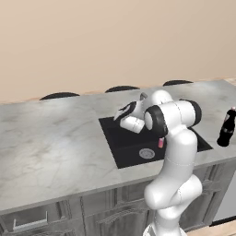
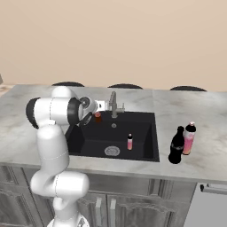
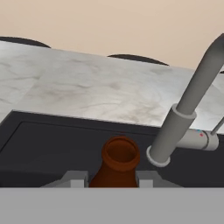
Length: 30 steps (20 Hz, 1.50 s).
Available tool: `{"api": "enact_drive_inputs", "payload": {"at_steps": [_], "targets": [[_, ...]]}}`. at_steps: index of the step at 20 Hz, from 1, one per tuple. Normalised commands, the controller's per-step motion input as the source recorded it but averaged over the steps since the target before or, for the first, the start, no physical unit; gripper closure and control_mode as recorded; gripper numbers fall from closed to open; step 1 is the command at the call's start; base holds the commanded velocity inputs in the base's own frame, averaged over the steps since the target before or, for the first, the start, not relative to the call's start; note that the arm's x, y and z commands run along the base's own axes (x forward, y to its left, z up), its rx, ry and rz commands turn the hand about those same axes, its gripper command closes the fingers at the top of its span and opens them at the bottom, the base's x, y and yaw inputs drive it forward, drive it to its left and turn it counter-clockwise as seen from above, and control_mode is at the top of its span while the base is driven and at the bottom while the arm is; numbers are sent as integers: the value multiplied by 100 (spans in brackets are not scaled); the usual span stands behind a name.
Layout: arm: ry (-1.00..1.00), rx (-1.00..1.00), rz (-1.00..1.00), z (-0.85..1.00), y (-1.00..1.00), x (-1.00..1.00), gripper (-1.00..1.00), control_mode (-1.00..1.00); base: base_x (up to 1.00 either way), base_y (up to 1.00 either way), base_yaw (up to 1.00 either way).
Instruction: Place the large bottle from the dining counter next to the other large bottle outside the sink, and place the small bottle from the dining counter next to the other small bottle inside the sink.
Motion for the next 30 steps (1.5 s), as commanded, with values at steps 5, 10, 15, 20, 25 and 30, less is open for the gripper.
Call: {"api": "enact_drive_inputs", "payload": {"at_steps": [5,10,15,20,25,30], "targets": [[0,0,0,-38,4,-6,100,-100,0,0,0],[0,0,0,-30,2,-2,100,-100,0,0,0],[0,0,0,-18,0,0,100,-100,0,0,0],[0,0,0,-17,0,0,100,-100,0,0,0],[0,0,0,-21,-10,0,100,-100,0,0,0],[0,0,3,-23,-20,0,100,-100,0,0,0]]}}
